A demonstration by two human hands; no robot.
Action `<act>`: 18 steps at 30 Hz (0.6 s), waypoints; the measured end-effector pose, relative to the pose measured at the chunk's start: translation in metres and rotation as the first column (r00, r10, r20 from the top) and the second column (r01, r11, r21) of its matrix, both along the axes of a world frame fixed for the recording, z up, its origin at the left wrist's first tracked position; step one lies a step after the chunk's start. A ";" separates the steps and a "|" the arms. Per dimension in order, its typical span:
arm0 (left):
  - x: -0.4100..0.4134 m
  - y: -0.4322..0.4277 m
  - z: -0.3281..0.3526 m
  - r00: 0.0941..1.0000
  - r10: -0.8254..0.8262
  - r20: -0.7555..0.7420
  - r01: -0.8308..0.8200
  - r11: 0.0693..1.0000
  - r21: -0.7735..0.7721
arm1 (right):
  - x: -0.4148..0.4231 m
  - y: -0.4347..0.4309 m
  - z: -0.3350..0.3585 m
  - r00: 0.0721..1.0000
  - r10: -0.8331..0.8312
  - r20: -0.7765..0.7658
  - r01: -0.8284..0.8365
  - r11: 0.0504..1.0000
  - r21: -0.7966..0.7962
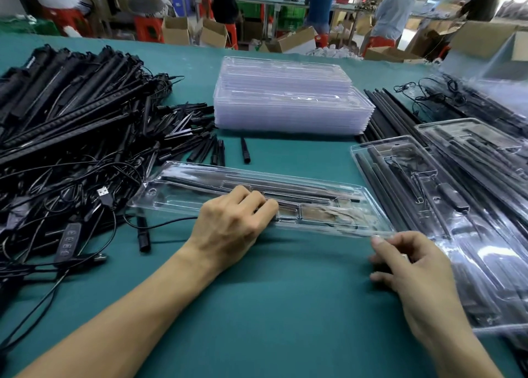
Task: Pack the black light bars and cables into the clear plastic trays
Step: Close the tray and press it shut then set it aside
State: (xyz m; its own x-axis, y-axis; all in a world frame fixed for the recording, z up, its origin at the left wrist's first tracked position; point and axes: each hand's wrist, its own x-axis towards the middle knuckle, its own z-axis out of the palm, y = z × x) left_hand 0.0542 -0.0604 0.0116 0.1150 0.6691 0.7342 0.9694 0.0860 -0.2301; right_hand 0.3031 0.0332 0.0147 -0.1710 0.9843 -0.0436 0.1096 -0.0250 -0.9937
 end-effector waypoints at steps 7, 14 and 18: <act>-0.003 -0.002 0.000 0.999 -0.022 -0.025 0.020 0.998 -0.058 | -0.002 0.003 -0.005 0.999 -0.051 -0.006 0.051 0.998 -0.020; -0.004 -0.002 0.002 0.999 -0.043 -0.022 0.041 0.996 -0.083 | 0.000 0.003 0.000 0.987 -0.037 -0.153 0.030 0.998 -0.051; -0.001 -0.002 0.004 0.997 -0.063 0.042 0.066 0.995 -0.071 | -0.002 0.000 0.001 0.973 -0.056 -0.223 0.048 0.998 -0.040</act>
State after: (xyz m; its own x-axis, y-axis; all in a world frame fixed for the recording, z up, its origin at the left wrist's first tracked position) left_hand 0.0530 -0.0628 0.0161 0.1315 0.7124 0.6893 0.9808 0.0076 -0.1950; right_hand 0.3014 0.0328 0.0156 -0.1290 0.9907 -0.0440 -0.1184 -0.0594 -0.9912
